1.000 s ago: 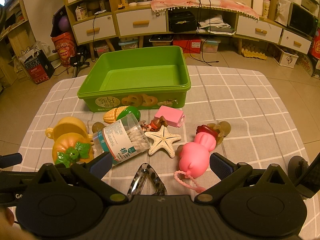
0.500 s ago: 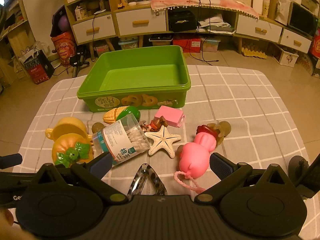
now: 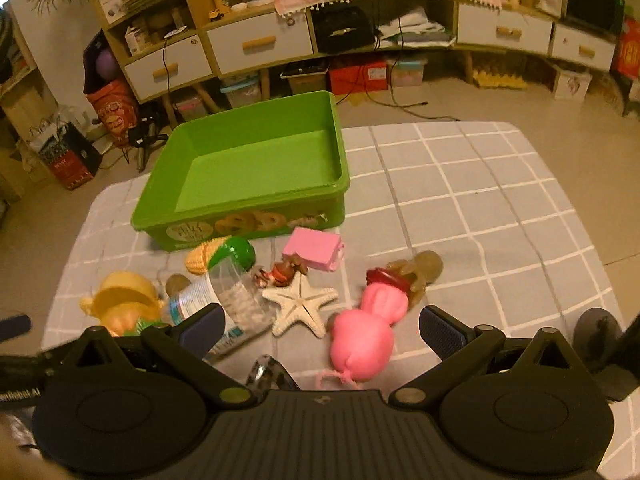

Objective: Organize rigid objects
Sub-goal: 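Grasp the orange pumpkin with the left tool while the right tool grasps the cotton-swab jar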

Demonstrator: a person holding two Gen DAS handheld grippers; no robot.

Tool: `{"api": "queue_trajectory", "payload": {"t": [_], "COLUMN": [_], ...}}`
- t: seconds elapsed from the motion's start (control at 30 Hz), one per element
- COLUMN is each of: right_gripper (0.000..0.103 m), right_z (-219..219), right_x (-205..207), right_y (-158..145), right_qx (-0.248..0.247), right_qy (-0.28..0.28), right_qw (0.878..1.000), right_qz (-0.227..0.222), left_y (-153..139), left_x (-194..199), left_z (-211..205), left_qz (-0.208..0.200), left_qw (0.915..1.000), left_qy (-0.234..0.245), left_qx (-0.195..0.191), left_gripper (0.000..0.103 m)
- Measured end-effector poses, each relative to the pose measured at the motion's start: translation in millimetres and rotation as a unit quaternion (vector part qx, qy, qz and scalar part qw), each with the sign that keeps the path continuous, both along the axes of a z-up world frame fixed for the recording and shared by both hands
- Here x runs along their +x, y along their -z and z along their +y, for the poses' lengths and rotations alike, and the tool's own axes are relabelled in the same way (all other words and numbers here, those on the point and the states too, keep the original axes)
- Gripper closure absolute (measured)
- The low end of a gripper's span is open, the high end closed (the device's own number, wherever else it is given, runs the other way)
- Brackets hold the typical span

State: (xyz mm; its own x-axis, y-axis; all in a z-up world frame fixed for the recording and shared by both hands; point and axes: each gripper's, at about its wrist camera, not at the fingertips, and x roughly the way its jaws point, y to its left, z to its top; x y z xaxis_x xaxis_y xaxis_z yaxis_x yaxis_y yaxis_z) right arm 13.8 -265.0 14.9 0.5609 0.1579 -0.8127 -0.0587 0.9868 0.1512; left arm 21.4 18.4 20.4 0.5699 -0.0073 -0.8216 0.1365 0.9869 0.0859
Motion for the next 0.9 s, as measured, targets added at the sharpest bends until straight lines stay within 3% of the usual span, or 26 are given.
{"api": "queue_trajectory", "payload": {"t": [0.17,0.33,0.43,0.57,0.67,0.8,0.9], "right_gripper": [0.022,0.022,0.022,0.022,0.022,0.022,0.022], "right_z": [-3,10,21,32,37,44,54], "right_x": [17,19,17,18,16,12,7], "right_y": [-9,5,20,30,34,40,44], "right_qx": [0.043,0.101,0.094,0.072,0.054,0.047,0.027], "right_qy": [-0.02,-0.105,-0.141,-0.167,-0.177,-0.201,-0.22], "right_qw": [0.999,0.989,0.985,0.983,0.983,0.978,0.975], "right_qz": [-0.003,-0.021,-0.017,-0.019,-0.022,-0.016,-0.021], "left_y": [2,23,31,36,37,40,47], "left_x": [14,27,32,28,22,21,23], "left_z": [4,21,31,37,37,45,48], "left_qz": [-0.012,-0.011,-0.023,-0.026,-0.012,0.016,0.038], "left_qw": [0.999,0.9982,0.9972,0.9924,0.9912,0.9857,0.9823], "left_qy": [0.029,0.057,0.068,0.101,0.109,0.102,0.098], "left_qx": [0.033,-0.012,-0.021,-0.066,-0.074,-0.133,-0.155], "left_gripper": [0.002,0.002,0.006,0.006,0.011,0.019,0.029]}}
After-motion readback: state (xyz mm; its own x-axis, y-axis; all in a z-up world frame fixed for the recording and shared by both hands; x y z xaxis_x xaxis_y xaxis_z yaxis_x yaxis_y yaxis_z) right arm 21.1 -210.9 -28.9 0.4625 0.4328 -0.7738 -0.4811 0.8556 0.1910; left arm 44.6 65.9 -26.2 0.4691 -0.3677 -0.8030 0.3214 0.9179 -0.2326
